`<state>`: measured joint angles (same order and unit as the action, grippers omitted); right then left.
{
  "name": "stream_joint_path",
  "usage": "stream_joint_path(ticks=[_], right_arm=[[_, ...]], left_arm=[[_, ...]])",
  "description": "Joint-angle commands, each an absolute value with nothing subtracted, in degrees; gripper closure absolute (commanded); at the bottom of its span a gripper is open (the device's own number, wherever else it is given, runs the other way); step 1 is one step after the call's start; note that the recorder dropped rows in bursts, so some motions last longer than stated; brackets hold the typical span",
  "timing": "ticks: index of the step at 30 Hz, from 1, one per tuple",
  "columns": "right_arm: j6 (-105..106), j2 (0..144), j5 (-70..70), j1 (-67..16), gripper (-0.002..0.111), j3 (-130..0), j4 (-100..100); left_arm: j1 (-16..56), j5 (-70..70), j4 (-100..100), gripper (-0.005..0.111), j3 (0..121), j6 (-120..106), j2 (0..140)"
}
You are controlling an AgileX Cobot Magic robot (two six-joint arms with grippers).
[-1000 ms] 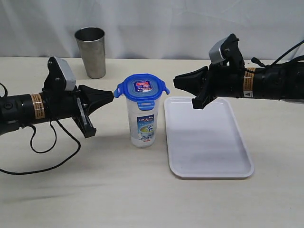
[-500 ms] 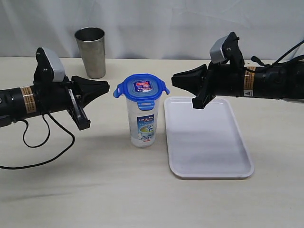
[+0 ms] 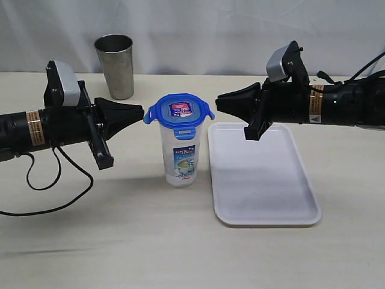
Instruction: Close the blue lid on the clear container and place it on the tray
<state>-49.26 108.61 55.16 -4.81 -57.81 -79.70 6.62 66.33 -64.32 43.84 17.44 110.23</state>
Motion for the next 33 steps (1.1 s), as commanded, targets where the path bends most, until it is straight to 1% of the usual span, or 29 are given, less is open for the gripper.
stream_joint_path(ticks=[1,4,8,11,21,28,33], right_arm=[[-49.88,108.48,55.73,-4.77,0.104,-57.99,-80.75],[-50.41,108.48,56.02,-4.77,0.104,-57.99,-82.63],[-50.80,108.48,56.94,-4.77,0.104,-57.99,-86.74],[-50.80,108.48,56.94,-4.77,0.104,-57.99,-88.09],[-54.81,108.48,60.78,-4.77,0.104,-57.99,-96.63],[-54.69,108.48,62.93,-4.77,0.104,-57.99,-96.63],[-54.69,108.48,62.93,-4.77,0.104,-57.99,-96.19]], left_arm=[[6.37,68.29,-64.68,0.107,44.07,18.31,109.79],[6.37,68.08,-63.90,0.107,44.07,18.19,109.79],[6.37,67.54,-57.56,0.107,44.07,16.00,109.79],[6.48,64.18,-54.74,0.107,44.47,13.54,109.89],[7.73,63.09,-56.68,0.107,46.80,13.78,111.82],[7.73,64.69,-61.96,0.107,46.80,16.86,111.82],[7.73,64.05,-62.07,0.107,46.80,17.08,111.82]])
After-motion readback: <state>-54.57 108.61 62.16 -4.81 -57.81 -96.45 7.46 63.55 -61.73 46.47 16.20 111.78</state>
